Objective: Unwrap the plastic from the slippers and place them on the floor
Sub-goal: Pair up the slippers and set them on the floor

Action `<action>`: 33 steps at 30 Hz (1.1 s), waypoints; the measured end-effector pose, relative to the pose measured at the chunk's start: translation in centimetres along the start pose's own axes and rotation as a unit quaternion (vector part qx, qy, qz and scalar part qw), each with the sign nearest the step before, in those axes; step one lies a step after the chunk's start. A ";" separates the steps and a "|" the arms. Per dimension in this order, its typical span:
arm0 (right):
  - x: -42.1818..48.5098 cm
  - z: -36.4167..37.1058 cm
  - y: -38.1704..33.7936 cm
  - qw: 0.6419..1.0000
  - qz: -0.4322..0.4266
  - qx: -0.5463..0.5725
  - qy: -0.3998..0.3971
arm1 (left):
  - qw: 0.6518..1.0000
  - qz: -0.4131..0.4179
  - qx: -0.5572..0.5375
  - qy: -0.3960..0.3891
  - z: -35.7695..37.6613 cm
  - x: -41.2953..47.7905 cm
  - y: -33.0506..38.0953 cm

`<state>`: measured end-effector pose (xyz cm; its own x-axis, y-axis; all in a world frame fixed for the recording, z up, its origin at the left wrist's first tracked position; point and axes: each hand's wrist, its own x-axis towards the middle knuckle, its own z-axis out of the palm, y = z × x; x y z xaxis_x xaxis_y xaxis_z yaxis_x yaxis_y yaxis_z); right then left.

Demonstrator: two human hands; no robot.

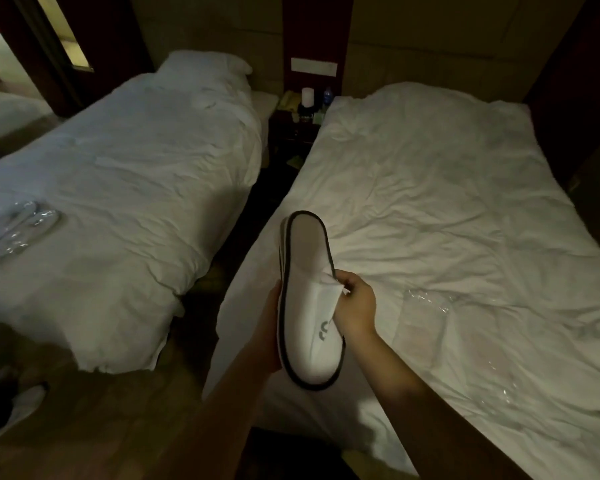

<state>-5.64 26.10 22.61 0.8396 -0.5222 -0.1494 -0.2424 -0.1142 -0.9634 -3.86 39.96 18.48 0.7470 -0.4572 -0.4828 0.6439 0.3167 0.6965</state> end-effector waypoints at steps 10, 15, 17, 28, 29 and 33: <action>7.7 10.4 -0.3 0.997 0.020 -0.035 -0.065 | 0.997 0.033 0.008 0.074 -9.8 4.2 7.9; 10.7 16.8 -3.4 0.996 -0.023 0.046 -0.077 | 0.959 0.133 0.079 0.239 -15.6 5.5 14.2; 12.1 18.7 -4.2 0.994 -0.042 0.054 -0.088 | 0.942 0.170 0.127 0.261 -17.3 5.3 16.9; 15.2 27.9 -3.3 0.998 0.041 0.040 -0.026 | 0.923 0.154 0.236 0.263 -25.2 8.5 24.9; 15.3 28.9 -3.2 0.998 0.049 0.048 -0.008 | 0.924 0.144 0.252 0.249 -26.2 9.3 25.8; 15.1 33.3 -3.2 0.991 0.086 0.086 0.057 | 0.922 0.128 0.306 0.199 -29.9 12.7 29.3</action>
<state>24.04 46.72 16.03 0.7301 -0.6153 -0.2972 -0.2824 0.1245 -0.9512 29.42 68.30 16.83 0.9416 -0.0537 -0.3325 0.3146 -0.2119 0.9253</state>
